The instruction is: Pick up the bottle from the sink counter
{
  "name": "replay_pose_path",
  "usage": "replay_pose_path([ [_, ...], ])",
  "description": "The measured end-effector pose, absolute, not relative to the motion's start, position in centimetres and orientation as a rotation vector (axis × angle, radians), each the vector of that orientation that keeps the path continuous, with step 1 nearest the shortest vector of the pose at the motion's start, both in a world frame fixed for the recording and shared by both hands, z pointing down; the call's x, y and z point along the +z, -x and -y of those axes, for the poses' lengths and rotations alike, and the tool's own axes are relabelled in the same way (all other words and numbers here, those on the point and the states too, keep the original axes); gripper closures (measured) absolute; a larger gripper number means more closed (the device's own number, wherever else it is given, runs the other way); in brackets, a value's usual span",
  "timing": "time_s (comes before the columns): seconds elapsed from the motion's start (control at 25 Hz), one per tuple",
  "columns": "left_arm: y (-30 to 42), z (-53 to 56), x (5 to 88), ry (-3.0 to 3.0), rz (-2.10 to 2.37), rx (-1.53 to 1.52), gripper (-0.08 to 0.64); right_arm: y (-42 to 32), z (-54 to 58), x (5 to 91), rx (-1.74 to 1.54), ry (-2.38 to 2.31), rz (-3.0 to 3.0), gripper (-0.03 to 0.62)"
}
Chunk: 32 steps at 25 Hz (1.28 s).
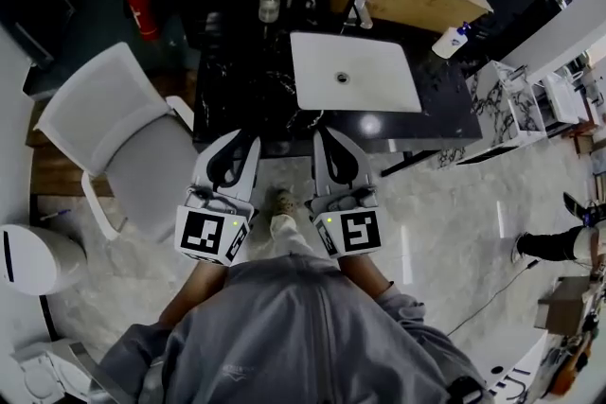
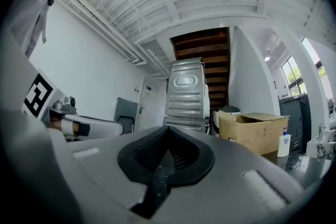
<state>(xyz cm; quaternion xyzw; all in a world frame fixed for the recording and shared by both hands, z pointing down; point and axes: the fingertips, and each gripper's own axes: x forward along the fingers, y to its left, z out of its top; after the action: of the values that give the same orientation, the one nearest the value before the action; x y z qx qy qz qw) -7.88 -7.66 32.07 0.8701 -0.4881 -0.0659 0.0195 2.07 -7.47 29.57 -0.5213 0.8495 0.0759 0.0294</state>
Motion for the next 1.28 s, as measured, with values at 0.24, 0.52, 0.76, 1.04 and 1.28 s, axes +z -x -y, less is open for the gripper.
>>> replay_pose_path([
  [0.24, 6.7, 16.4, 32.2, -2.649, 1.572, -0.191, 0.472, -3.3, 16.5, 30.0, 0.209, 1.551, -2.678, 0.591],
  [0.52, 4.9, 24.7, 32.9, -2.62, 1.658, -0.222, 0.431, -5.7, 25.1, 32.2, 0.255, 1.471, -2.763, 0.591],
  [0.76, 4.4, 28.7, 33.7, -2.61, 1.689, -0.198, 0.413, -5.9, 28.8, 33.8, 0.223, 1.427, -2.789, 0.591],
  [1.04, 4.4, 33.5, 34.8, -2.62, 1.693, -0.142, 0.394, -5.3, 31.8, 35.7, 0.198, 1.425, -2.835, 0.591],
  [1.28, 4.4, 38.7, 36.2, -2.643, 1.659, -0.111, 0.394, -4.6, 35.5, 35.6, 0.118, 1.448, -2.798, 0.591],
])
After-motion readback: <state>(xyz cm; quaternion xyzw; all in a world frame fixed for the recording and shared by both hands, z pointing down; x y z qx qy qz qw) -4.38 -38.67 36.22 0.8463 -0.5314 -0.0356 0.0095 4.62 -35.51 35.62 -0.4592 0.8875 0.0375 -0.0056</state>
